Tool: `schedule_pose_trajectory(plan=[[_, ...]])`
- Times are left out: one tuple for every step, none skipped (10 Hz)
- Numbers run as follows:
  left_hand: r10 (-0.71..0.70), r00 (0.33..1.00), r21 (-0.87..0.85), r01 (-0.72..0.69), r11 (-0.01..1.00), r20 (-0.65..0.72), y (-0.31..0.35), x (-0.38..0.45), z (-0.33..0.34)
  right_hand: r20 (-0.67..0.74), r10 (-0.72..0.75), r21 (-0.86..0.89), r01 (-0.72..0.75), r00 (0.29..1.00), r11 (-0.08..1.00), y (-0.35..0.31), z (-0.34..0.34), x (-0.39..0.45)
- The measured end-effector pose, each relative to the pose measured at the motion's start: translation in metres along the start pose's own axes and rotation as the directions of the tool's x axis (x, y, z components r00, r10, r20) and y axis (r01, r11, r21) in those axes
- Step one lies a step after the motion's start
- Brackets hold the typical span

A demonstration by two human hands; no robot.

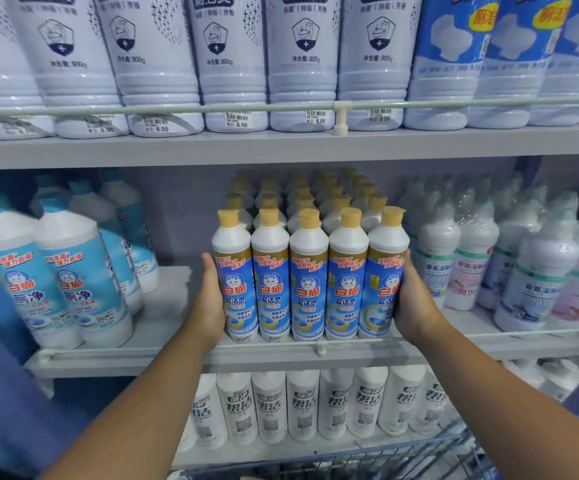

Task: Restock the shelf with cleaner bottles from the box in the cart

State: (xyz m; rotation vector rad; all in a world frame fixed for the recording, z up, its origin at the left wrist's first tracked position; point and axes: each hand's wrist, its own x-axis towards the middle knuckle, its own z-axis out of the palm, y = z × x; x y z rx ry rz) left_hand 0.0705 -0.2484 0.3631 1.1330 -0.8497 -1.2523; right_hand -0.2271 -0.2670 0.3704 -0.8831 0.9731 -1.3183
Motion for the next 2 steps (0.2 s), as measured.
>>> schedule_pose_trajectory(plan=[[0.002, 0.999, 0.045, 0.000, 0.999, -0.037, 0.0059, -0.0076, 0.0109, -0.062, 0.015, -0.033, -0.017, 0.998, 0.999, -0.0009, 0.0039, -0.0016], [-0.001, 0.997, 0.062, 0.005, 0.998, -0.071, 0.0049, -0.0071, 0.0121, -0.083, 0.030, -0.069, -0.036, 0.996, 0.997, -0.0015, 0.0025, -0.0033]])
